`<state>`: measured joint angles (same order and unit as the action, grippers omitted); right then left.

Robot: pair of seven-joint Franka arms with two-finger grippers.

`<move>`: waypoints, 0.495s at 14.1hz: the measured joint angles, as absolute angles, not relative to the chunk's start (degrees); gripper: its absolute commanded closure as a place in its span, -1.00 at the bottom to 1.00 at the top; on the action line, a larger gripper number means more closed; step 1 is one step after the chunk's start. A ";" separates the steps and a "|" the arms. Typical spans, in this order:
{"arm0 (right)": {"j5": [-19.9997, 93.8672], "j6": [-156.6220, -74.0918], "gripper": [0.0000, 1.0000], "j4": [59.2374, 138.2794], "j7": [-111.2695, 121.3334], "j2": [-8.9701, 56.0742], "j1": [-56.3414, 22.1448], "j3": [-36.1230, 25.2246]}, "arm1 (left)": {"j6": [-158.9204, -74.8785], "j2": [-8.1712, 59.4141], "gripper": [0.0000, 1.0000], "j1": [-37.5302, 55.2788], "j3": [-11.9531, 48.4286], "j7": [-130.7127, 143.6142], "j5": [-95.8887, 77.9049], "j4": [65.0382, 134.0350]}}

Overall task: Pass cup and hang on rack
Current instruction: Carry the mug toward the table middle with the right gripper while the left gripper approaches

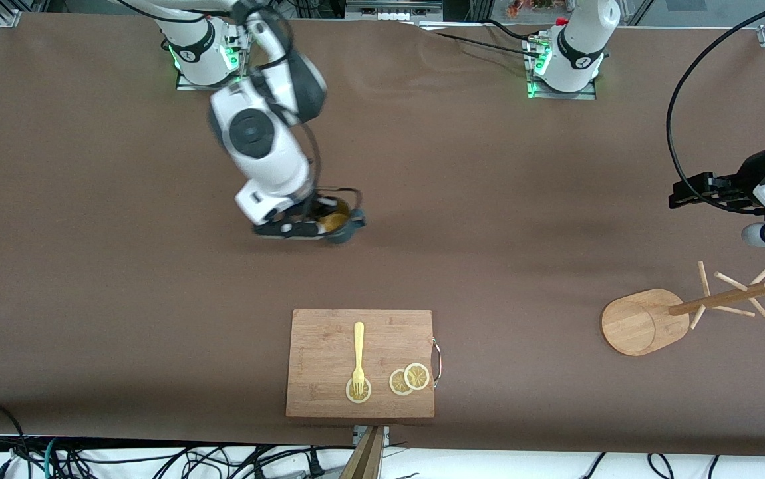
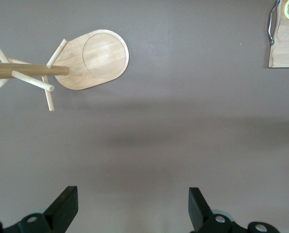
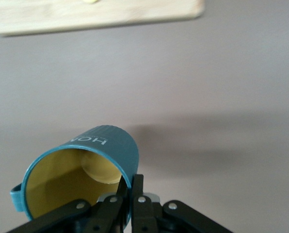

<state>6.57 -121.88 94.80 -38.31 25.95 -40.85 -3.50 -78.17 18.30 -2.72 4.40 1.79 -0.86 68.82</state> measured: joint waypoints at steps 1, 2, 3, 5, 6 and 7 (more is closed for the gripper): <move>6.57 -121.87 1.00 92.46 -41.17 28.13 -43.47 -3.50 | -78.16 18.32 -1.00 -2.74 4.39 1.79 -0.86 68.82; 6.57 -121.93 1.00 90.12 -43.60 30.48 -45.86 -3.51 | -78.17 18.32 -1.00 -2.73 4.40 1.79 -0.86 68.81; 6.57 -122.09 1.00 87.75 -45.57 32.93 -48.01 -3.51 | -78.17 18.32 -1.00 -2.74 4.40 1.79 -0.86 68.81; 6.57 -122.98 1.00 82.90 -49.90 37.65 -51.76 -3.60 | -78.16 18.35 -1.00 -2.72 4.41 1.79 -0.86 68.81; 6.47 -123.49 1.00 80.49 -52.16 39.83 -53.31 -3.68 | -78.16 18.44 -1.00 -2.71 4.43 1.79 -0.86 68.81; 6.29 -124.01 1.00 78.39 -53.87 41.82 -54.61 -3.80 | -78.16 18.57 -1.00 -2.63 4.46 1.79 -0.86 68.81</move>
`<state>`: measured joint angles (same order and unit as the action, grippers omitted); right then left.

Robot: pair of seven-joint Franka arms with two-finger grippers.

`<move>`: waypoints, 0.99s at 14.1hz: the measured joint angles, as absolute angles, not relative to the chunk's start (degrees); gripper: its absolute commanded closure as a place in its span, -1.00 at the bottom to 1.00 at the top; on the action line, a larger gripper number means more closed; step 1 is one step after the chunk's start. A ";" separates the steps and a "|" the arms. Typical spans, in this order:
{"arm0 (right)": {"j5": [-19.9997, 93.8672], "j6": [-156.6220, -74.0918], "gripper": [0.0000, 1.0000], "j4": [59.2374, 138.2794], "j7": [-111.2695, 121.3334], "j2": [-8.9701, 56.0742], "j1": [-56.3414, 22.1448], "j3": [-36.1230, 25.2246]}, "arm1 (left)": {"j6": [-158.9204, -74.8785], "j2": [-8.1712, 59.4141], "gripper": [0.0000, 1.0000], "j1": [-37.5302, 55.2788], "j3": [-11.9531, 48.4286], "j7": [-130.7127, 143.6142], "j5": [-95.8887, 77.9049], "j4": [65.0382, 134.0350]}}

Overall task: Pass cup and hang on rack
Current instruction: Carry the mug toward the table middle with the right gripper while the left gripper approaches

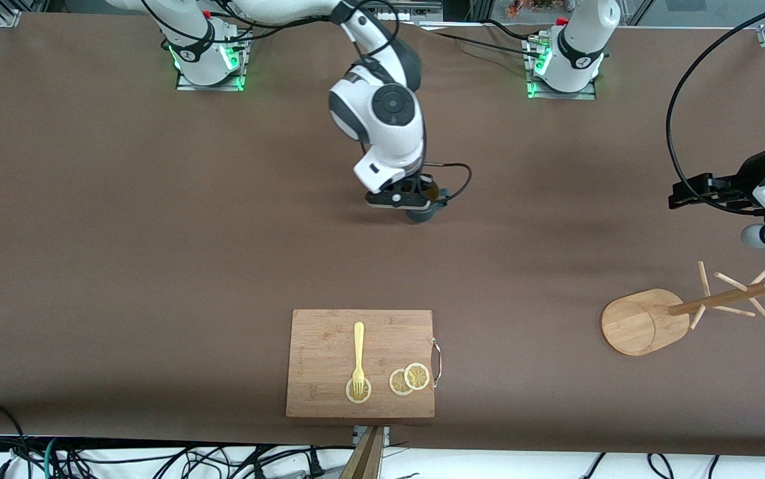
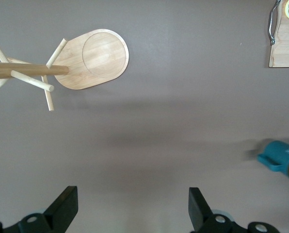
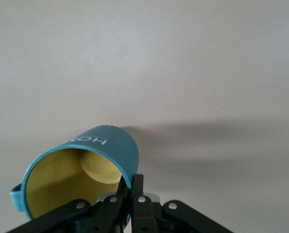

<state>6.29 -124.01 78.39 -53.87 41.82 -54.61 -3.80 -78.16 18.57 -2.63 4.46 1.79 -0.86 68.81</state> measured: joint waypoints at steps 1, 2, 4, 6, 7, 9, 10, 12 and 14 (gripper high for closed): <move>6.17 -124.91 1.00 76.81 -55.31 43.50 -55.65 -3.87 | -78.16 18.71 -1.00 -2.47 4.48 1.79 -0.86 68.81; 5.95 -125.93 1.00 75.77 -56.72 44.90 -56.54 -3.91 | -78.16 18.81 -1.00 -2.33 4.51 1.79 -0.86 68.81; 4.70 -127.55 1.00 74.90 -58.56 46.94 -58.25 -3.98 | -78.16 19.01 -1.00 -2.33 4.50 1.79 -0.86 68.81; 3.64 -128.51 1.00 74.58 -60.64 48.02 -59.58 -4.13 | -78.16 19.25 -1.00 -2.58 4.43 1.79 -0.86 68.81; 3.57 -128.52 1.00 74.31 -61.01 48.07 -59.75 -4.21 | -78.16 19.38 -1.00 -2.72 4.41 1.77 -0.86 68.82; 3.57 -128.51 0.97 74.17 -61.06 48.14 -59.75 -4.43 | -78.12 19.85 -1.00 -2.86 4.41 1.65 -0.86 68.83; 3.57 -128.51 0.82 74.17 -61.06 48.17 -59.75 -4.53 | -78.12 20.16 -1.00 -2.85 4.44 1.58 -1.04 68.83; 3.57 -128.52 0.33 74.17 -61.10 48.20 -59.75 -4.56 | -78.08 20.63 -1.00 -2.75 4.59 1.26 -1.74 68.84; 3.57 -128.53 -0.13 74.10 -61.18 48.20 -59.73 -4.66 | -77.89 21.04 -1.00 -2.69 4.65 -1.80 -4.92 69.23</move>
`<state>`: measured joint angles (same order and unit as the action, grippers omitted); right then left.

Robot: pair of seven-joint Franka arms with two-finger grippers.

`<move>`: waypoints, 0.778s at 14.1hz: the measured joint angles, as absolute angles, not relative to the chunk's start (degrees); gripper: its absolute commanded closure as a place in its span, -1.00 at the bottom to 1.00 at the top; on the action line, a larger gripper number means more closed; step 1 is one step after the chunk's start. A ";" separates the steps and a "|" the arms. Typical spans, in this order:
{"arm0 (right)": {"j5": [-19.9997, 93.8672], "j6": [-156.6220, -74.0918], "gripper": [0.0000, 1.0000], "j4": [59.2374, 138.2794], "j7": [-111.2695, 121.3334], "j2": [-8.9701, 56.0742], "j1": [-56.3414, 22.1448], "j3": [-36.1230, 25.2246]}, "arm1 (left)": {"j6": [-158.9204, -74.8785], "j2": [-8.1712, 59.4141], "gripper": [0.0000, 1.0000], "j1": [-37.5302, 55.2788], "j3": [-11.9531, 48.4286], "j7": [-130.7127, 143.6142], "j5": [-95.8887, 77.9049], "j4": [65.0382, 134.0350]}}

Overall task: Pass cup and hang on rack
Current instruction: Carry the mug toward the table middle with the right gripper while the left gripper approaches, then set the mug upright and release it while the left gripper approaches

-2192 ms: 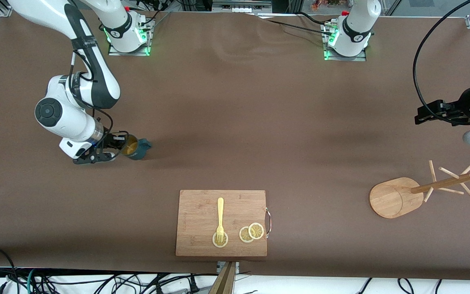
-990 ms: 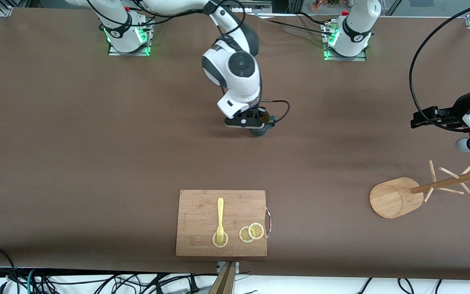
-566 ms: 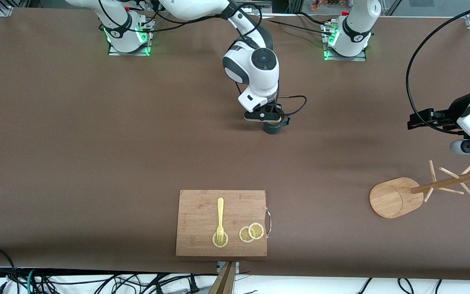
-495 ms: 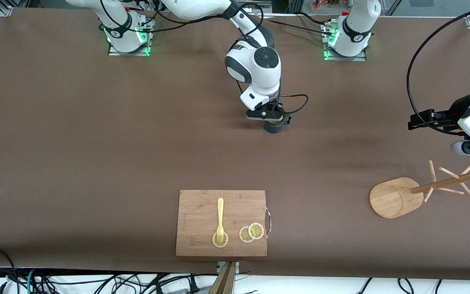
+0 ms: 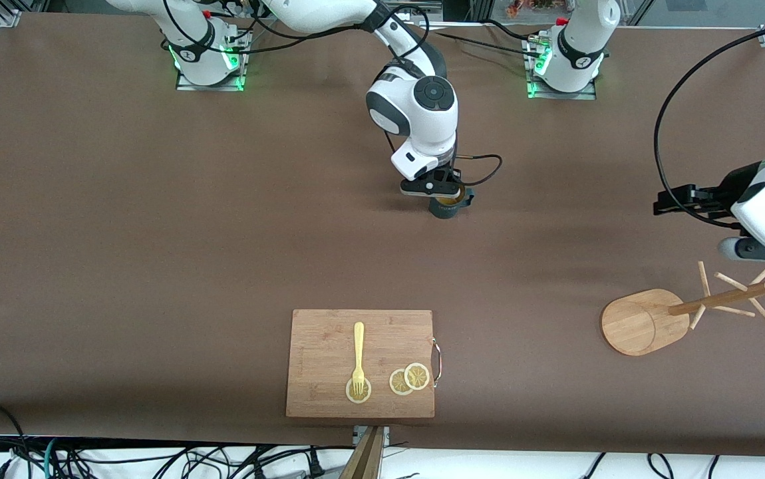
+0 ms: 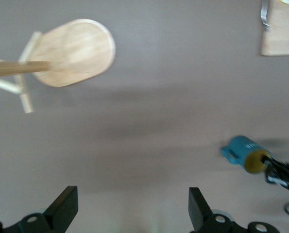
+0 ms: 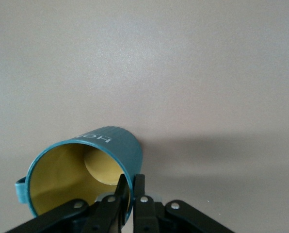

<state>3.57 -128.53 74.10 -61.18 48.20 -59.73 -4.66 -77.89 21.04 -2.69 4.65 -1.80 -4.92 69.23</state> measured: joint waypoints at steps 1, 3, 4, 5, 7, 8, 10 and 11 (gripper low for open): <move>3.57 -128.53 -0.18 73.99 -61.23 48.20 -59.68 -4.76 | -77.89 21.32 -1.00 -2.69 4.64 -4.37 -6.80 69.44; 3.57 -128.51 -0.75 73.53 -61.26 48.20 -59.51 -4.94 | -78.58 21.78 -1.00 -2.74 4.59 -8.79 -8.40 70.31; 3.57 -128.47 -1.00 73.25 -61.26 48.15 -59.48 -5.15 | -79.73 21.76 -1.00 -2.81 4.56 -10.27 -9.26 71.40; 3.57 -128.24 -1.00 72.91 -61.26 48.02 -59.46 -5.48 | -81.08 21.58 -1.00 -2.87 4.55 -11.54 -10.62 72.80; 3.58 -126.68 -1.00 72.34 -61.26 46.94 -59.30 -6.60 | -84.02 20.42 -1.00 -2.88 4.56 -14.49 -12.89 76.63; 3.58 -125.06 -1.00 72.11 -61.26 45.93 -59.06 -7.33 | -85.47 19.47 -1.00 -2.86 4.58 -16.82 -13.28 78.78; 3.59 -121.83 -1.00 71.87 -61.24 43.04 -57.29 -8.06 | -87.83 17.27 -1.00 -2.85 4.59 -24.03 -13.43 83.25; 3.59 -120.30 -1.00 71.79 -60.77 41.31 -55.72 -8.10 | -88.58 16.28 -1.00 -2.86 4.57 -28.48 -13.43 85.31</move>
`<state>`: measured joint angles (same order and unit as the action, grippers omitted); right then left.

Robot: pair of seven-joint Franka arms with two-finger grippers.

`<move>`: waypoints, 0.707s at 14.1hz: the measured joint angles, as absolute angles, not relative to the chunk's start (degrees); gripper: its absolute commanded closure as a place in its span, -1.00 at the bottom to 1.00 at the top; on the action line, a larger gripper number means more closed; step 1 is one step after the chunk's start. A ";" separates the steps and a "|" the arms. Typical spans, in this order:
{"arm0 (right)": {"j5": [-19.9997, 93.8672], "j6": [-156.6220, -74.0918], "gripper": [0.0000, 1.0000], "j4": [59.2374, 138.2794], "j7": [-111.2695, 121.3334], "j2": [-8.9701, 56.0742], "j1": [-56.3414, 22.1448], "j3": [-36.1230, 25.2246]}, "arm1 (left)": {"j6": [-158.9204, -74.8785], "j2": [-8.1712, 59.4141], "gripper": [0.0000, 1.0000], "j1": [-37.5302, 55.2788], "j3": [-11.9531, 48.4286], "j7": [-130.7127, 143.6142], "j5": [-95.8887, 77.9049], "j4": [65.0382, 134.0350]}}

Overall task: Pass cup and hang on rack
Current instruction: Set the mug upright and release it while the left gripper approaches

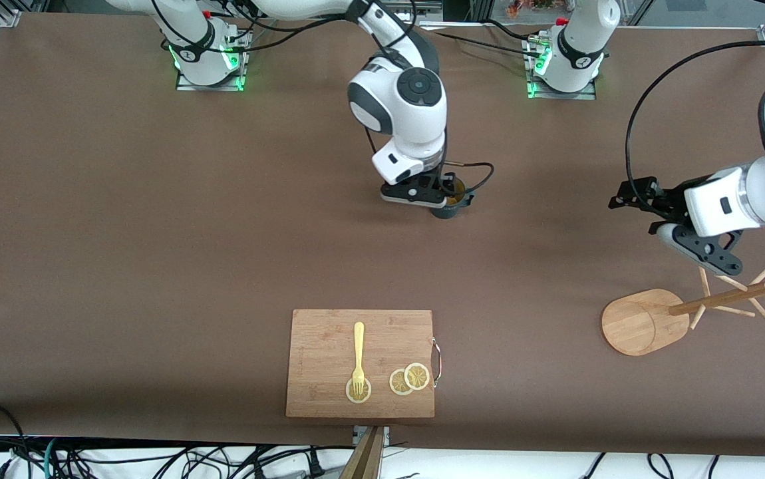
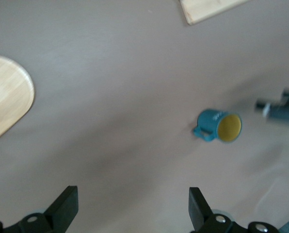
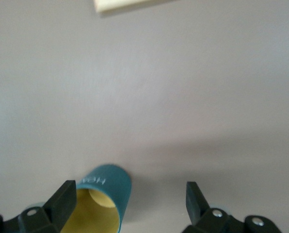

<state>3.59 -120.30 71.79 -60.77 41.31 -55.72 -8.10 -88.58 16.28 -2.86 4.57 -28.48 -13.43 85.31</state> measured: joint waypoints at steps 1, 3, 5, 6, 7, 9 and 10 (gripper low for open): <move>3.59 -118.43 -1.00 71.73 -59.33 39.51 -53.93 -8.12 | -88.99 15.60 -1.00 -2.87 4.54 -32.84 -13.43 87.08; 3.60 -112.79 -1.00 71.71 -53.89 35.98 -50.36 -8.46 | -89.78 14.93 -1.00 -2.93 4.47 -40.11 -14.24 90.23; 3.61 -106.57 -1.00 71.69 -48.39 32.77 -46.98 -8.93 | -92.06 14.62 -1.00 -3.36 4.25 -45.71 -17.29 93.93; 3.61 -103.73 -1.00 71.71 -46.07 31.26 -45.70 -9.51 | -93.64 14.41 -1.00 -3.82 4.15 -48.72 -19.14 96.17; 3.62 -101.07 -1.00 71.75 -43.56 29.88 -44.81 -10.29 | -95.15 14.12 -1.00 -4.36 4.09 -51.97 -21.13 98.59; 3.63 -96.51 -1.00 72.57 -37.96 26.81 -44.10 -12.80 | -98.13 13.25 -1.00 -5.33 3.88 -59.50 -25.50 104.05; 3.64 -95.12 -1.00 73.51 -35.12 25.13 -44.08 -14.25 | -99.48 12.88 -1.00 -5.59 3.87 -62.76 -27.19 106.39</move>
